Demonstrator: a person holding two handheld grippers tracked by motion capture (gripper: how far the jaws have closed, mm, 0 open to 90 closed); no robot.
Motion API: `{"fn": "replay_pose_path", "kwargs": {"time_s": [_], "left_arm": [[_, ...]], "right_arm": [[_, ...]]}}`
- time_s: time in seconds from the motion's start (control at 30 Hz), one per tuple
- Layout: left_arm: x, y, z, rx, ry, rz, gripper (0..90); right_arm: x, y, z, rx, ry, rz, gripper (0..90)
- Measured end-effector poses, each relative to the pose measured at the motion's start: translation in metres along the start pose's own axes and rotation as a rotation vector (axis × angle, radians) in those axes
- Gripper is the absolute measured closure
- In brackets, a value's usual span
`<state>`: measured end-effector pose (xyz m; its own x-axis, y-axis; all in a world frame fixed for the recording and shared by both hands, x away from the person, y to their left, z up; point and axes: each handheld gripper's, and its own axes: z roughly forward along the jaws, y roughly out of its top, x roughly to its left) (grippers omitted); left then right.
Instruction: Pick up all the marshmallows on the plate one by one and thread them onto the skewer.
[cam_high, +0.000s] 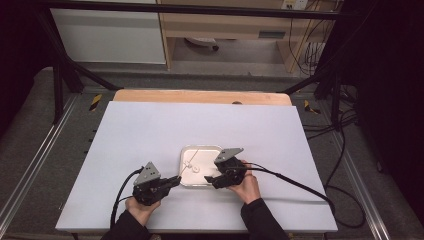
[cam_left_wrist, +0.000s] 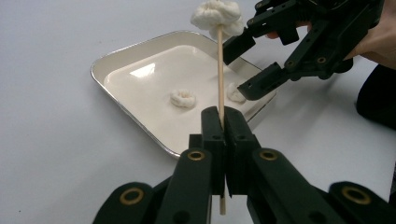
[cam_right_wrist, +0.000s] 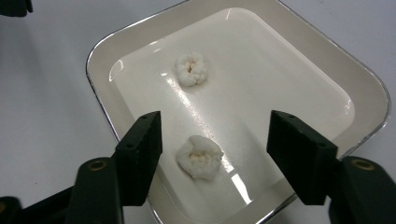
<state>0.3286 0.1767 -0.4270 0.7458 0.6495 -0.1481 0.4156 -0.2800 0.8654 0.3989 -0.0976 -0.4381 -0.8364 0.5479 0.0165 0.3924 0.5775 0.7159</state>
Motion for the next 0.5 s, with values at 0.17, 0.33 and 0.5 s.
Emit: {"fn": "replay_pose_path", "kwargs": {"time_s": [0.17, 0.33, 0.5], "left_arm": [[0.0001, -0.0004, -0.0001, 0.007, -0.003, 0.007, 88.5], [-0.0003, -0.0011, 0.0001, 0.01, -0.003, 0.008, 88.4], [-0.0005, -0.0015, 0.0009, 0.015, -0.007, 0.011, 88.4]], "right_arm": [[-0.0008, -0.0041, 0.002, 0.017, 0.0, -0.008, 47.2], [0.0024, -0.0062, 0.0047, 0.019, 0.011, -0.037, 55.8], [0.0036, -0.0074, 0.006, 0.02, 0.015, -0.057, 60.1]]}}
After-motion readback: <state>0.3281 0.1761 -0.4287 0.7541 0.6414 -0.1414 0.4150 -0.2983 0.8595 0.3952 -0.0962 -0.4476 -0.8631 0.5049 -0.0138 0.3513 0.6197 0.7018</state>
